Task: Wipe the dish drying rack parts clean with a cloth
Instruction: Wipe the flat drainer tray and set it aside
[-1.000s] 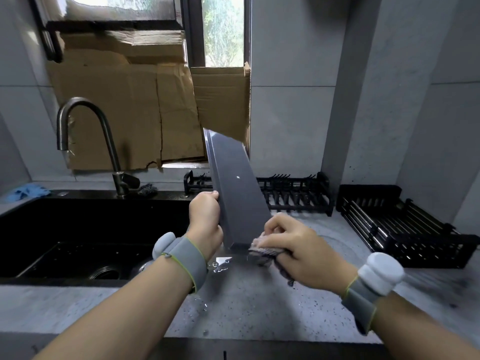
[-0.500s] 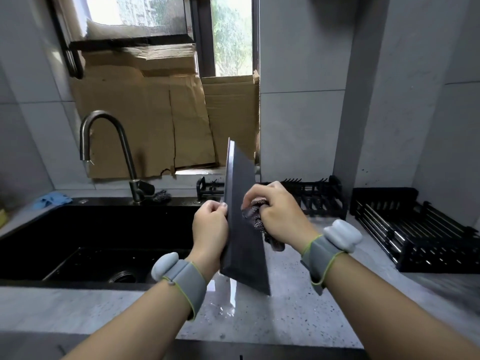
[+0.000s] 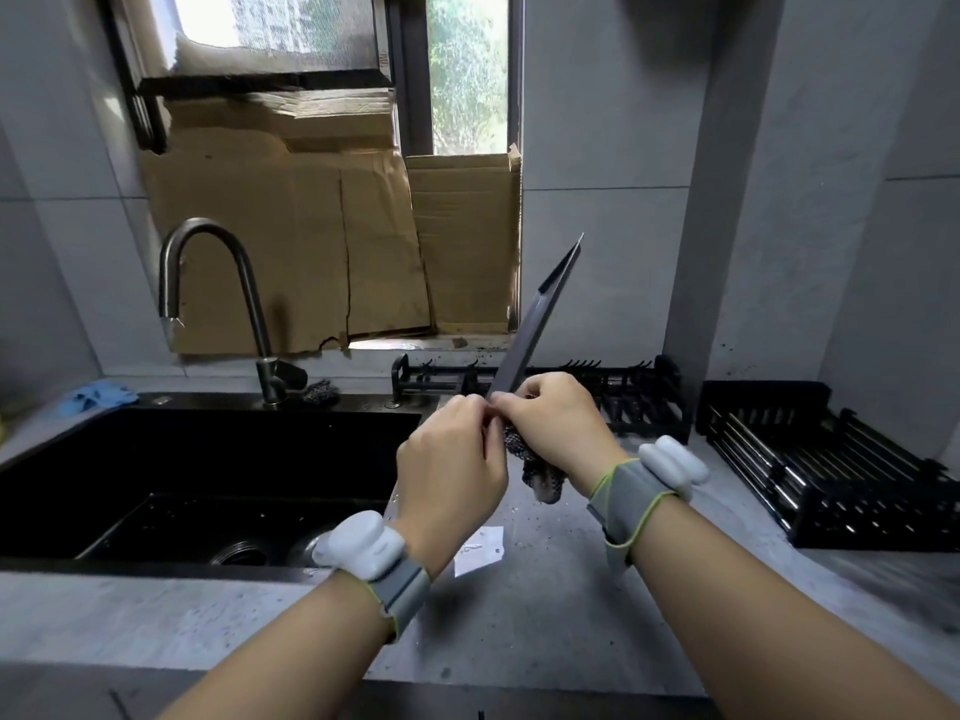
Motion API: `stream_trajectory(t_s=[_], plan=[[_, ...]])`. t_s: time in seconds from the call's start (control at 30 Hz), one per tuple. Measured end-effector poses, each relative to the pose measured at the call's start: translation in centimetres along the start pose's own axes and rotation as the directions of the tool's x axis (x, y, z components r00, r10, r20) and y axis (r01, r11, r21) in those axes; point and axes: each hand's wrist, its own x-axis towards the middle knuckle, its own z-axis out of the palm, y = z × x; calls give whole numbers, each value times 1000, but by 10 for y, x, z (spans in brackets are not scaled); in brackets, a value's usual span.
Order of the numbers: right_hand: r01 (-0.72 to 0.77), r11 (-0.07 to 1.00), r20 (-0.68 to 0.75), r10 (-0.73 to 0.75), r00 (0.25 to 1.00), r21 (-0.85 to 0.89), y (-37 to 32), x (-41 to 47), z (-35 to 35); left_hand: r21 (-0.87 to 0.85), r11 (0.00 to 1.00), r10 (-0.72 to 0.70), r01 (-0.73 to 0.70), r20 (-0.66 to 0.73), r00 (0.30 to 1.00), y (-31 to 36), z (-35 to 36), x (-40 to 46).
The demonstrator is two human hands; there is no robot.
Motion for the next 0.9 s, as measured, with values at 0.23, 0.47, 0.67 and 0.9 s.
stream_trajectory(t_s=[0.23,0.47,0.67,0.9], plan=[[-41,990,-94,54,994,138,39,1,-4,-184,963,-150,197,240,959,4,-1,5],[-57,923,-56,84,995,380,87,-8,-30,-74,973,-197,217,213,957,-52,-6,-1],[-112,803,47,105,993,586,100,-11,-45,-137,898,-353,418,342,871,-63,-2,-11],[-170,764,108,131,985,622,99,-9,-45,-359,775,-324,519,479,816,-49,8,-10]])
